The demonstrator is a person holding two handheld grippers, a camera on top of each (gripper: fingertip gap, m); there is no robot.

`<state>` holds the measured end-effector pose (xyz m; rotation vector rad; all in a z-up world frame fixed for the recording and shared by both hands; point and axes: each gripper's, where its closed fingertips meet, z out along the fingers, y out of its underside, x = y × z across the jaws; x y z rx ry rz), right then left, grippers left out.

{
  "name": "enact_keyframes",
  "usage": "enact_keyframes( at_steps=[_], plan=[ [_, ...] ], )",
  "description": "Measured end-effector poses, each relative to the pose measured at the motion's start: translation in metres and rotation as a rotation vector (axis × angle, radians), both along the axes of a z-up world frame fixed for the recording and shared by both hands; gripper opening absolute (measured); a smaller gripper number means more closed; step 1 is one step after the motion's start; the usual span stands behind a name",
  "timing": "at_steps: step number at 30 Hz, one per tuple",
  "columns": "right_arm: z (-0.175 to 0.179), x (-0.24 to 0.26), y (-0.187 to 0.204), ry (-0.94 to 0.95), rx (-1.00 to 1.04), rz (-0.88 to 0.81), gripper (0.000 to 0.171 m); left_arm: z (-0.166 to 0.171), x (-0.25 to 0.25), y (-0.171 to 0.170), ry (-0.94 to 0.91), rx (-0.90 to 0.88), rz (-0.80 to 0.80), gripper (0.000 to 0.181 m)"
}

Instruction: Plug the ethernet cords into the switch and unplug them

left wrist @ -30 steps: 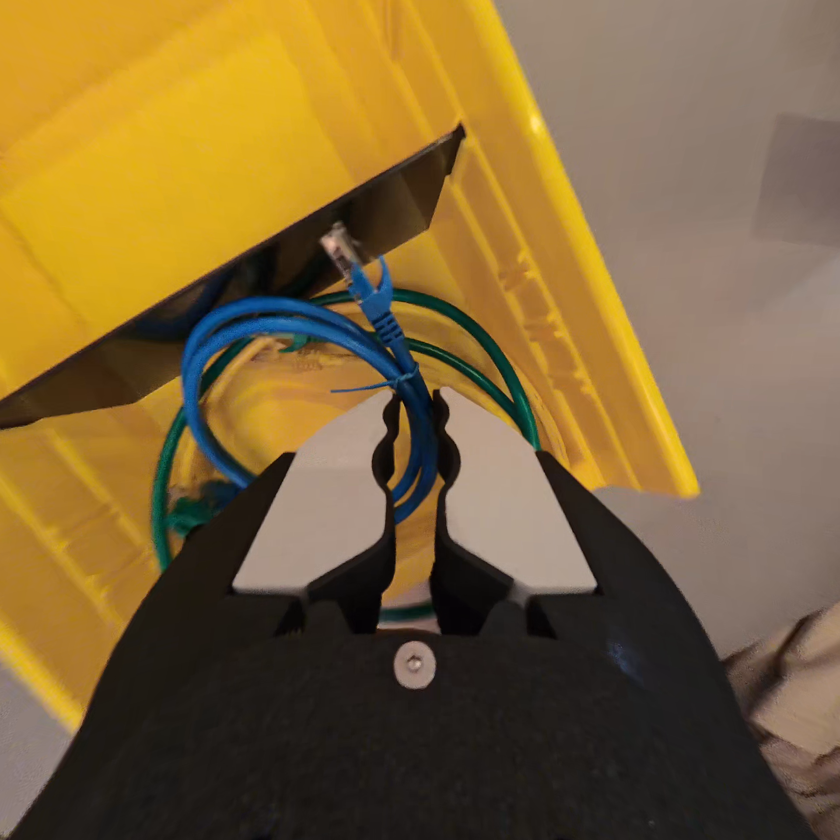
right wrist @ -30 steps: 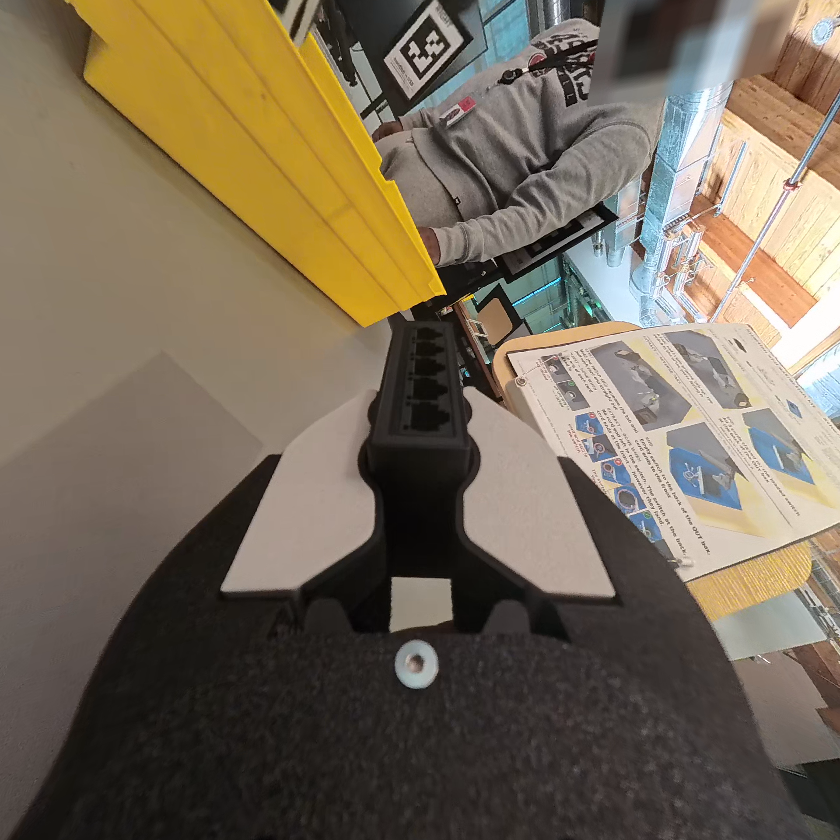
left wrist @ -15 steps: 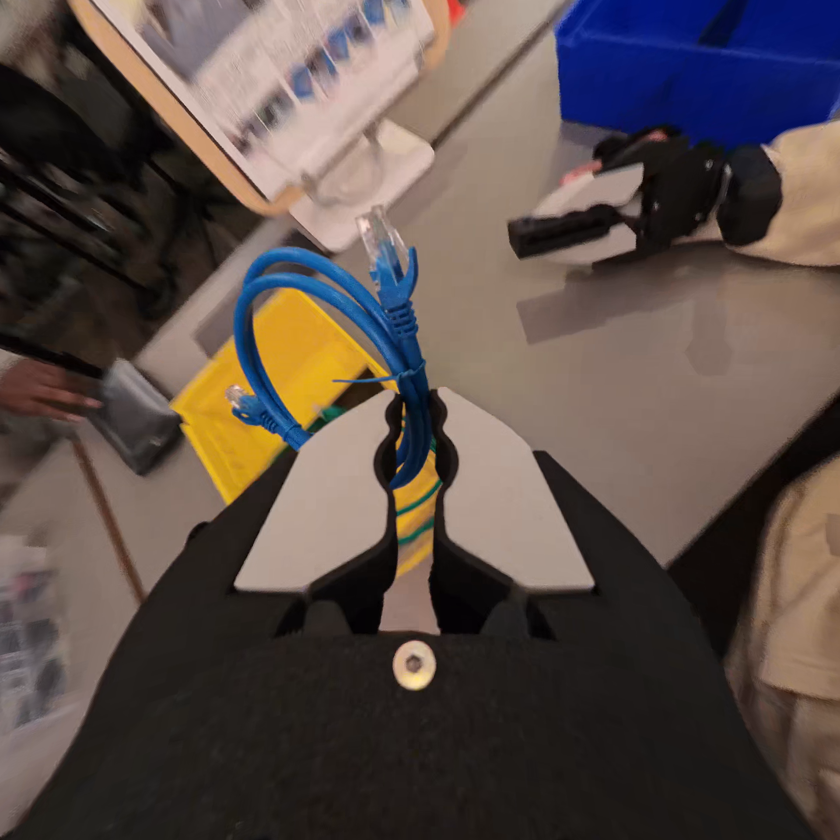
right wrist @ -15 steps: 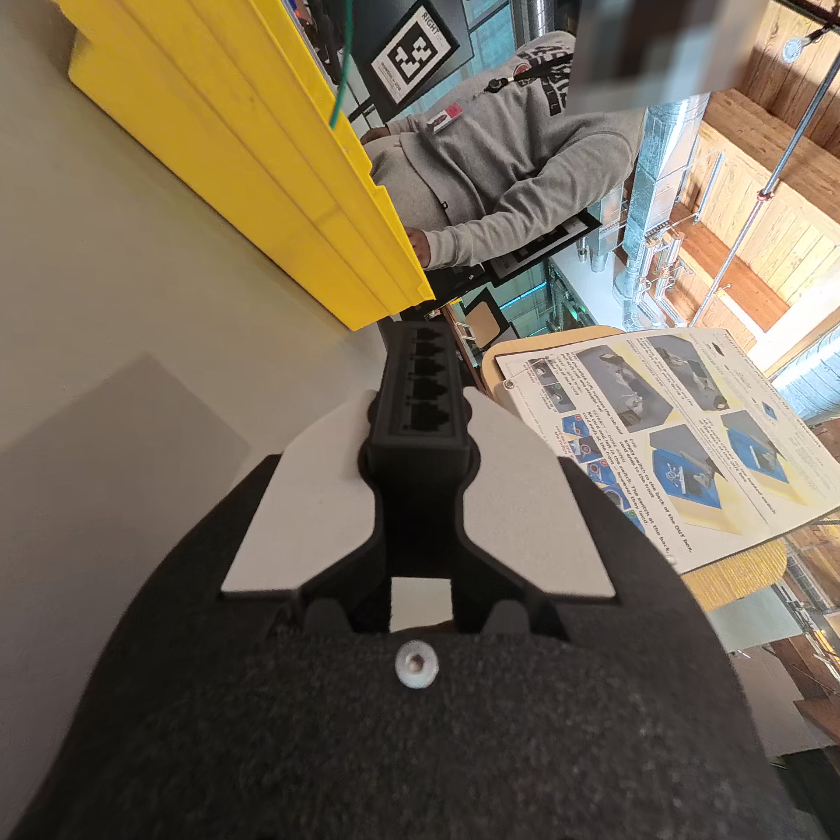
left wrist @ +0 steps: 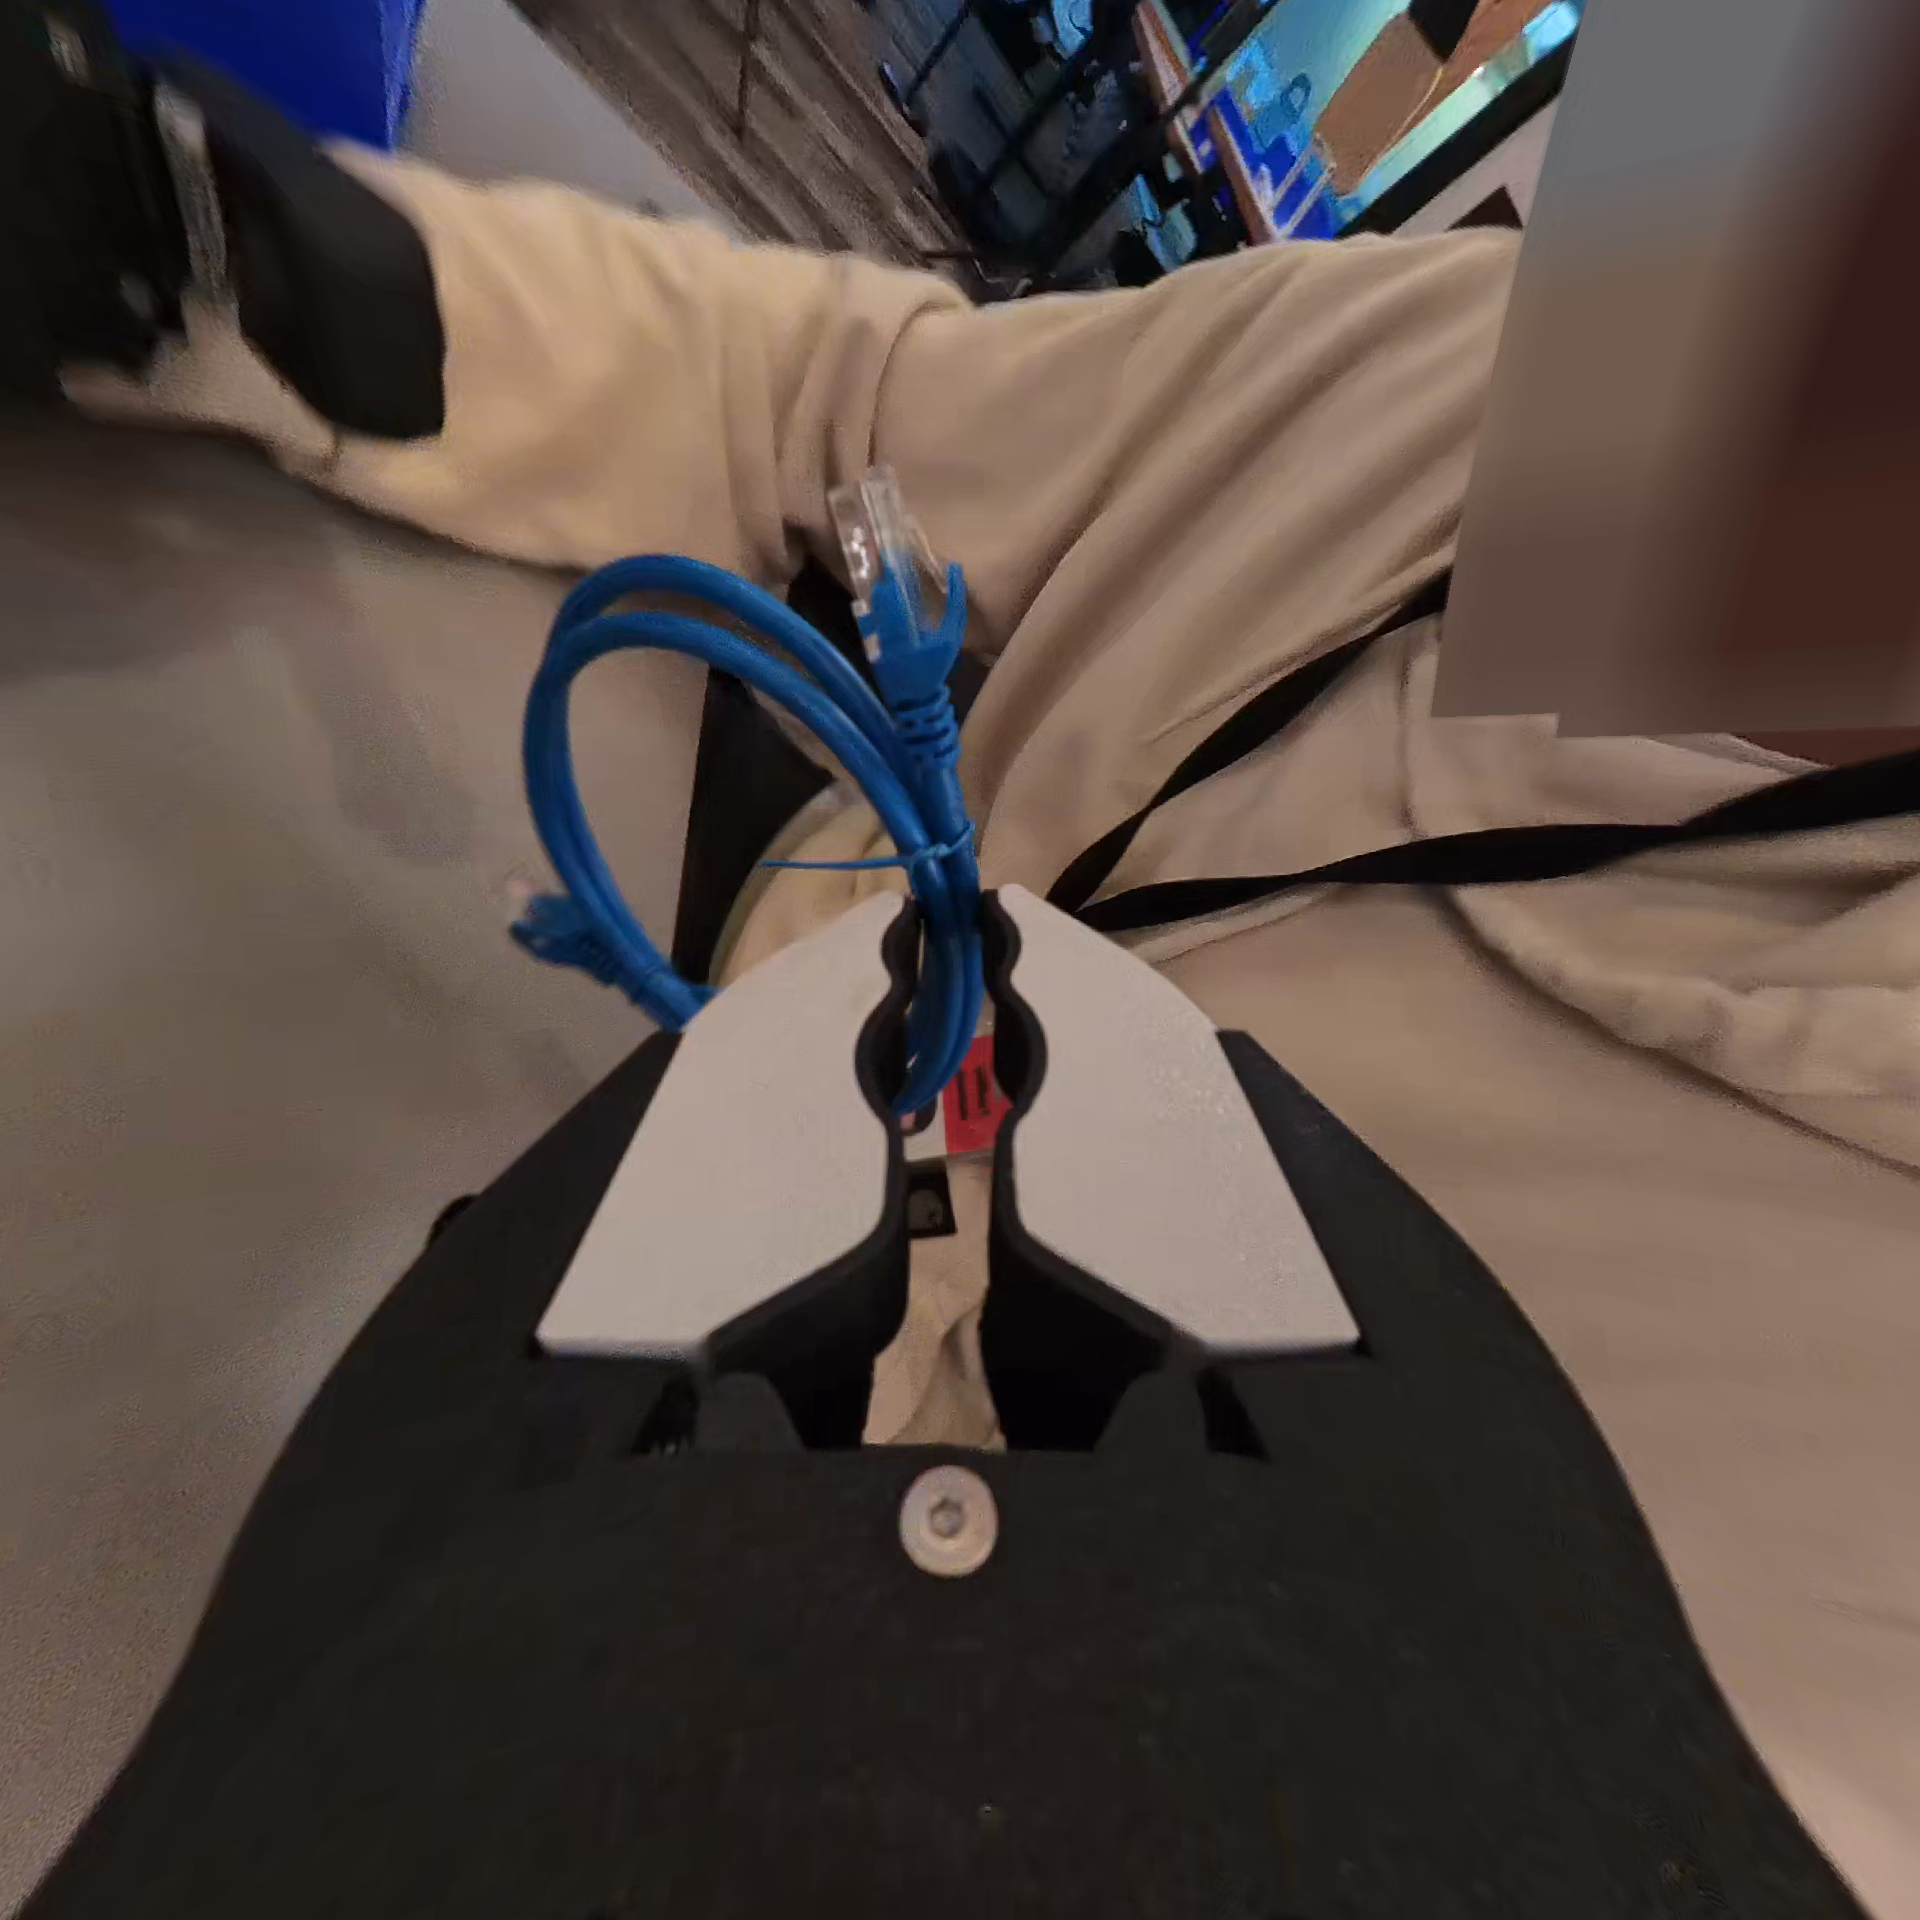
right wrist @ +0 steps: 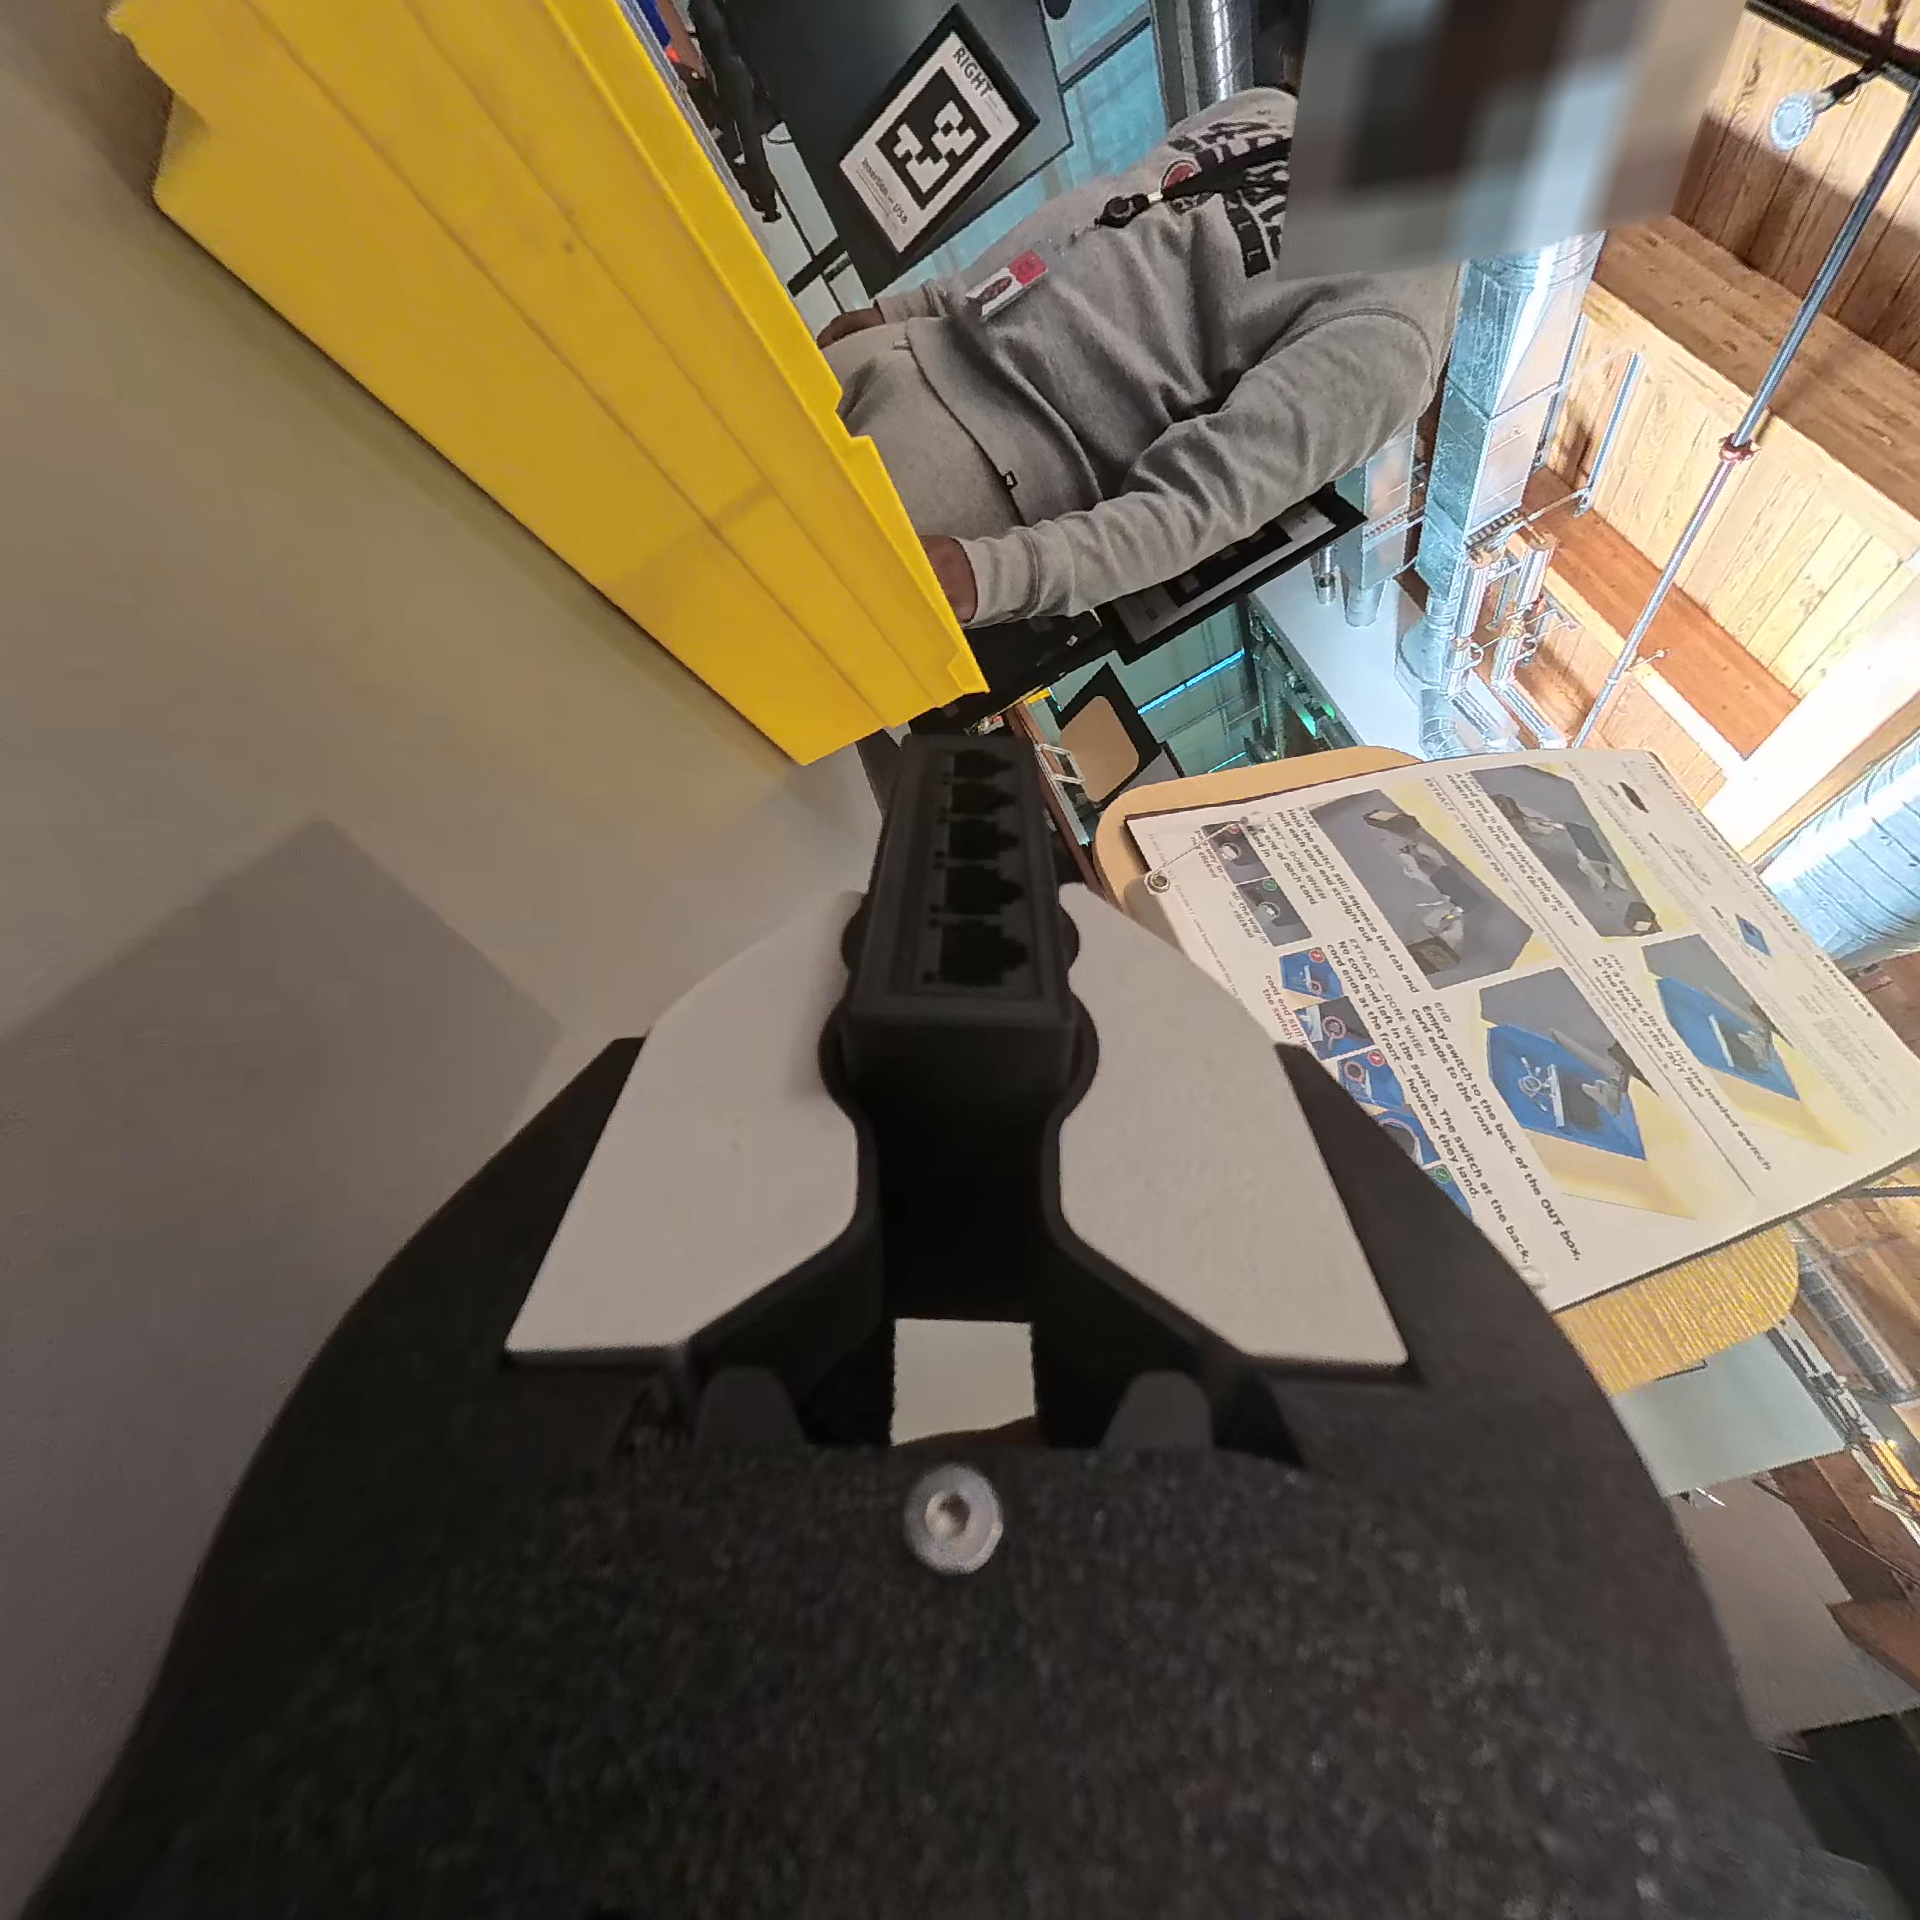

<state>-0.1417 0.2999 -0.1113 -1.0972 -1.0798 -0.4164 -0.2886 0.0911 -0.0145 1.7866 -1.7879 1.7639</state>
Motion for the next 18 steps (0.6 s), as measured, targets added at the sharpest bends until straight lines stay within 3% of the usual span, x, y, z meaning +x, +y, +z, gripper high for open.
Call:
enact_keyframes(
  at_steps=[3, 6, 9, 12, 13, 16, 18],
  plan=[
    [0.0, 0.0, 0.0, -0.002, -0.001, -0.001, 0.03, -0.055, 0.002, 0.013, 0.156, -0.056, 0.027, 0.01],
    [-0.001, 0.0, 0.001, 0.0, -0.005, -0.001, 0.03, -0.089, 0.0, 0.029, 0.24, -0.057, 0.086, 0.01],
    [-0.001, 0.0, 0.001, -0.001, -0.008, 0.0, 0.03, -0.116, -0.009, 0.048, 0.325, 0.167, 0.152, 0.01],
    [-0.002, 0.0, 0.001, -0.003, -0.012, 0.002, 0.03, -0.122, -0.015, 0.053, 0.351, 0.234, 0.192, 0.009],
    [-0.002, 0.0, 0.001, -0.004, -0.011, 0.003, 0.03, -0.129, -0.019, 0.058, 0.377, 0.28, 0.214, 0.0],
    [-0.003, 0.0, 0.002, -0.008, -0.015, 0.003, 0.03, -0.16, -0.04, 0.079, 0.515, 0.465, 0.285, 0.0],
    [-0.003, -0.001, 0.002, -0.011, -0.013, 0.003, 0.03, -0.166, -0.043, 0.084, 0.508, 0.475, 0.332, 0.0]
  ],
)
